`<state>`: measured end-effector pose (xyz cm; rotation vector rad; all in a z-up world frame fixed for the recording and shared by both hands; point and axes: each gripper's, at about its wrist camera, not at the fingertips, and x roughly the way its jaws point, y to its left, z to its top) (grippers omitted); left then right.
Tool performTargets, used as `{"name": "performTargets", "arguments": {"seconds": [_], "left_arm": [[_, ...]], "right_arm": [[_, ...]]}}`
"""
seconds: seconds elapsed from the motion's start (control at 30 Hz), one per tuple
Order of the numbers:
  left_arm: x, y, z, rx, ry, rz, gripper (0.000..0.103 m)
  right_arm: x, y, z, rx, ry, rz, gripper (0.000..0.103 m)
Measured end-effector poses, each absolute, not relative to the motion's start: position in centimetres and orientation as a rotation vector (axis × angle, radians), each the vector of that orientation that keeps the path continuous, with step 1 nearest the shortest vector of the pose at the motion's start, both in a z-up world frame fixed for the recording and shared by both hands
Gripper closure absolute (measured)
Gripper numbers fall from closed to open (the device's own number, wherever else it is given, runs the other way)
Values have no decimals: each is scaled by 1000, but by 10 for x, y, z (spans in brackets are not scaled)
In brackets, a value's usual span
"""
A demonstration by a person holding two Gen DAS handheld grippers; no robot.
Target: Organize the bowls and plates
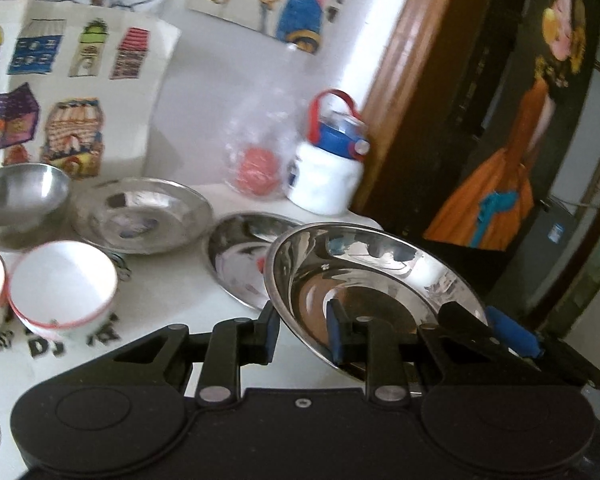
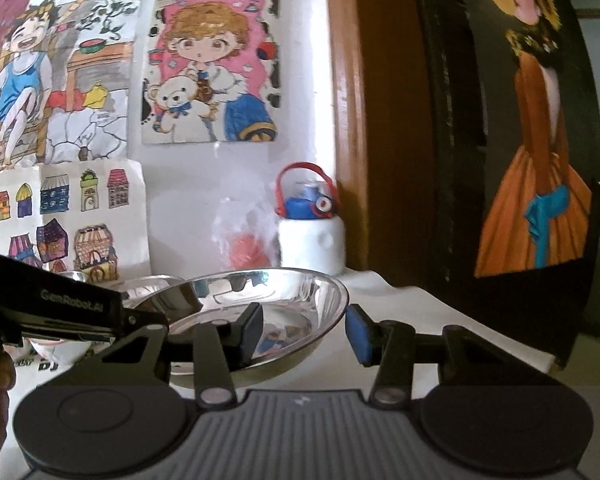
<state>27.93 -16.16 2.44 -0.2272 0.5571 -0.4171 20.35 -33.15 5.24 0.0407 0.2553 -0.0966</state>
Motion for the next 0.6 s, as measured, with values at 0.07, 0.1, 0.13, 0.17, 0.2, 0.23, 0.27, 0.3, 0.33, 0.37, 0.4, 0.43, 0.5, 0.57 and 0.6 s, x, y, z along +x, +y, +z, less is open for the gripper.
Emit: {"name": "performTargets", "arguments": {"seconds": [0.07, 0.1, 0.13, 0.17, 0.2, 0.23, 0.27, 0.3, 0.33, 0.37, 0.4, 0.43, 0.5, 0.57, 0.6], "left_arm": [[288, -157, 24, -225, 544, -383, 76], [292, -155, 23, -220, 536, -368, 76], [296, -154, 23, -213, 527, -352, 76], [300, -153, 22, -210, 524, -343, 76], [304, -152, 21, -208, 521, -335, 76], [308, -151, 20, -203, 519, -328, 76], [313, -151, 19, -198, 522, -319, 75], [317, -151, 18, -195, 526, -313, 75], [321, -151, 16, -193, 530, -311, 75], [324, -151, 15, -188, 531, -310, 75], [327, -152, 15, -178, 528, -306, 75], [329, -154, 14, -167, 525, -300, 75], [334, -157, 12, -143, 512, -288, 74], [337, -160, 11, -125, 502, -306, 75], [339, -163, 11, -118, 503, -311, 76]], "right_arm": [[214, -325, 51, 33, 248, -80, 52], [220, -323, 49, 34, 249, -73, 52], [227, -321, 48, 39, 256, -66, 52], [232, -320, 46, 45, 261, -62, 52], [238, -319, 44, 53, 267, -59, 52], [244, -318, 42, 64, 277, -57, 52], [249, -319, 41, 81, 288, -51, 52], [253, -319, 39, 96, 294, -44, 52], [257, -321, 39, 112, 296, -37, 52], [261, -322, 39, 122, 300, -35, 52], [265, -322, 38, 124, 303, -34, 52], [269, -322, 37, 122, 310, -36, 52], [277, -320, 36, 116, 327, -36, 52], [282, -319, 35, 122, 326, -4, 60], [285, -318, 36, 134, 331, 29, 61]]}}
